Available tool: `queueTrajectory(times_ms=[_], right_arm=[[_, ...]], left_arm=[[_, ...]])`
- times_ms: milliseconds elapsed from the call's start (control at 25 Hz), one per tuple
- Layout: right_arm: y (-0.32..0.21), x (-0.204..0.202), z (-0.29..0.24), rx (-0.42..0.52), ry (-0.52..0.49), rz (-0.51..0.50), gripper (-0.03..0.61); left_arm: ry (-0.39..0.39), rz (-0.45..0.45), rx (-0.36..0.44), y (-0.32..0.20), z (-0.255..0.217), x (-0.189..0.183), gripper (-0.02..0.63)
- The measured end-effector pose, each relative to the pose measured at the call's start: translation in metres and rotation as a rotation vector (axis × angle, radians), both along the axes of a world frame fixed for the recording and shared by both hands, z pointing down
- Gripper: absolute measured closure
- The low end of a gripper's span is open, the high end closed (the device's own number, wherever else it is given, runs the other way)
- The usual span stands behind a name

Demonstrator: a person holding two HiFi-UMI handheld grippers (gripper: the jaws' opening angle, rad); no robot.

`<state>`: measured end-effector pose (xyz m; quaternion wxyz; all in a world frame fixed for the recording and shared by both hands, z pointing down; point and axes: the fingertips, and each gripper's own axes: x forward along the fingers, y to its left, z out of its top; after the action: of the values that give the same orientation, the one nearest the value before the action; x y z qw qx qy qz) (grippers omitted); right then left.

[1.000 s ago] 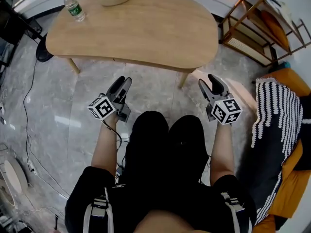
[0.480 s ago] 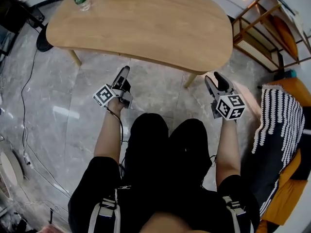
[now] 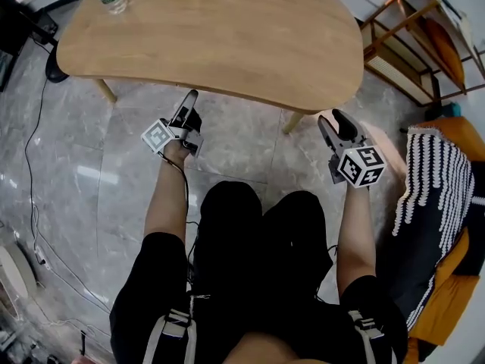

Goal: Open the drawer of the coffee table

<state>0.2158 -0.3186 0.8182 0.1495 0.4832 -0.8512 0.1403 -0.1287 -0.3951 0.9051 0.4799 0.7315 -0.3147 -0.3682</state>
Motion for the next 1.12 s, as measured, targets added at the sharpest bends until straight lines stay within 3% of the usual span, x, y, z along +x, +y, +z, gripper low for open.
queueTrajectory(times_ms=[520,640,1120], right_arm=[[-0.018,-0.012,0.017,0.011,0.043,-0.06,0.377],[-0.022,-0.008,0.019,0.011,0.059,-0.054,0.436],[-0.011,-0.008,0.018,0.001,0.081,-0.096,0.465]], left_arm=[[0.087,-0.057,0.048,-0.015,0.005,0.003,0.331],[0.074,-0.06,0.084,-0.013,0.001,0.004,0.412],[0.043,-0.019,0.017,-0.002,-0.001,0.003,0.465]])
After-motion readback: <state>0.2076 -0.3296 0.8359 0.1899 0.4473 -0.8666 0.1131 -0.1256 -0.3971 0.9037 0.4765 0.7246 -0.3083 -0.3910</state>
